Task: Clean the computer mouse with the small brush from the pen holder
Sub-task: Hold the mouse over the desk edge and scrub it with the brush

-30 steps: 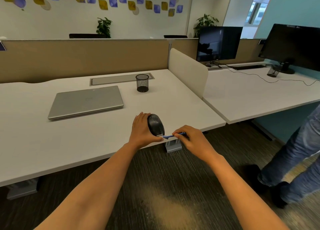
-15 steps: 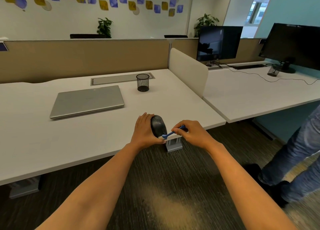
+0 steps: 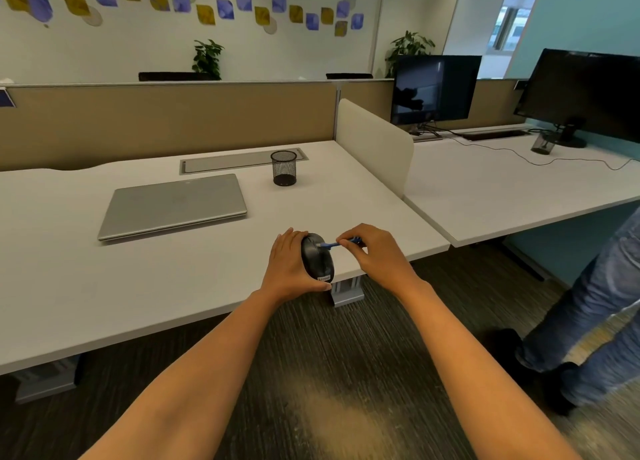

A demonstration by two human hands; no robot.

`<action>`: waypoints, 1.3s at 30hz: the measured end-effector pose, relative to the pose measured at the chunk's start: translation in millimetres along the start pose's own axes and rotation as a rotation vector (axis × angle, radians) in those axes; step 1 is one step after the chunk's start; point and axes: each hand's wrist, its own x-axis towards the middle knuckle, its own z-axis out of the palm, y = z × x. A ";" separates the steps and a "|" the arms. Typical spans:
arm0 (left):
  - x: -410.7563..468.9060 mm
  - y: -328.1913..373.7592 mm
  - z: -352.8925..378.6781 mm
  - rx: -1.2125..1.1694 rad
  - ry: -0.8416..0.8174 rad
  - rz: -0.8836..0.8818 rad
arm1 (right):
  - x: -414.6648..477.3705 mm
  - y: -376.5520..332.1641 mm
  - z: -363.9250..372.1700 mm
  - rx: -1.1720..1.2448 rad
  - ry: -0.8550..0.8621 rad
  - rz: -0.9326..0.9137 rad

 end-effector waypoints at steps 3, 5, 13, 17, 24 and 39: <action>1.9 -1.6 -3.1 0.023 0.014 -0.020 | -9.9 -3.6 0.3 -0.075 -0.065 -0.052; 2.2 -3.0 -5.4 0.021 0.029 -0.029 | -18.8 -3.9 0.3 -0.152 -0.150 -0.076; 5.1 -1.3 -1.8 0.000 0.019 0.016 | -9.8 -7.7 -16.7 0.111 0.122 0.068; -0.9 10.9 3.0 -0.001 -0.019 0.065 | 10.0 -4.4 -6.9 0.253 0.110 0.309; -7.8 15.1 4.0 0.019 -0.045 0.058 | 21.8 3.6 -2.6 0.157 0.197 0.381; -15.5 17.7 -1.1 0.011 -0.117 0.027 | 35.7 -1.7 -4.3 0.301 0.119 0.493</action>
